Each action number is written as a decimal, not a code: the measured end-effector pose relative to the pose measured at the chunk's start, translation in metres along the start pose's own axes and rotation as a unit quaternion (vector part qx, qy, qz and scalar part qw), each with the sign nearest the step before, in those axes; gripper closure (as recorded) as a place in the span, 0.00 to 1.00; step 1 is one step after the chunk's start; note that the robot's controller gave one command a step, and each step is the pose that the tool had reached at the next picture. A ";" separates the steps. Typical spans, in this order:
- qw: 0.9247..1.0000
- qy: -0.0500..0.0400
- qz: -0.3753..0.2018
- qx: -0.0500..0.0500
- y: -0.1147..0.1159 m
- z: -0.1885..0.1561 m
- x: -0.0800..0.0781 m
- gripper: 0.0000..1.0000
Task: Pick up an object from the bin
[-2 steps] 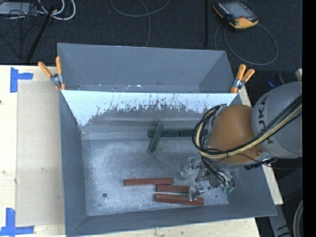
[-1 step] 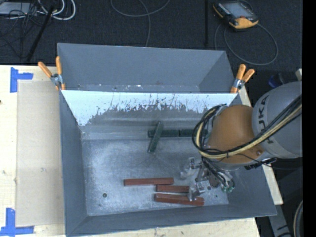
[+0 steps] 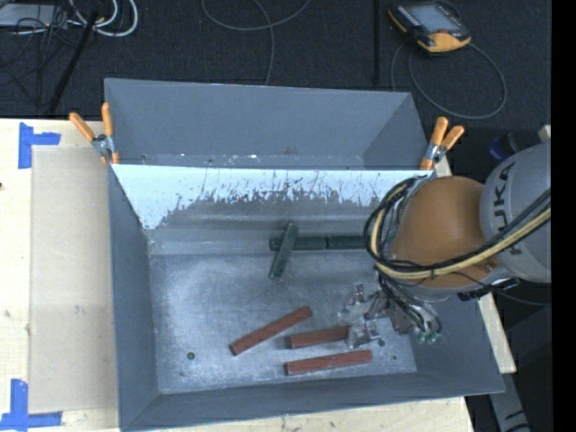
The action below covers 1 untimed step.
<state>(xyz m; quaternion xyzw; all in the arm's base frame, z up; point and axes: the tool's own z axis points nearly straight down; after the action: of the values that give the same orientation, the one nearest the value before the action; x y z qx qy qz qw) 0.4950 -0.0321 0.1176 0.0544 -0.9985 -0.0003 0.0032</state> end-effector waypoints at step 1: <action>1.000 -0.004 -0.017 0.001 -0.001 -0.035 -0.001 1.00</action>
Offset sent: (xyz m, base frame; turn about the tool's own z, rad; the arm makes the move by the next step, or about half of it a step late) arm -0.0054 0.0001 0.0328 -0.0240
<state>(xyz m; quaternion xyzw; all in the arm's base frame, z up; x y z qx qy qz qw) 0.4960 -0.0331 0.1527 0.0714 -0.9974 0.0001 -0.0011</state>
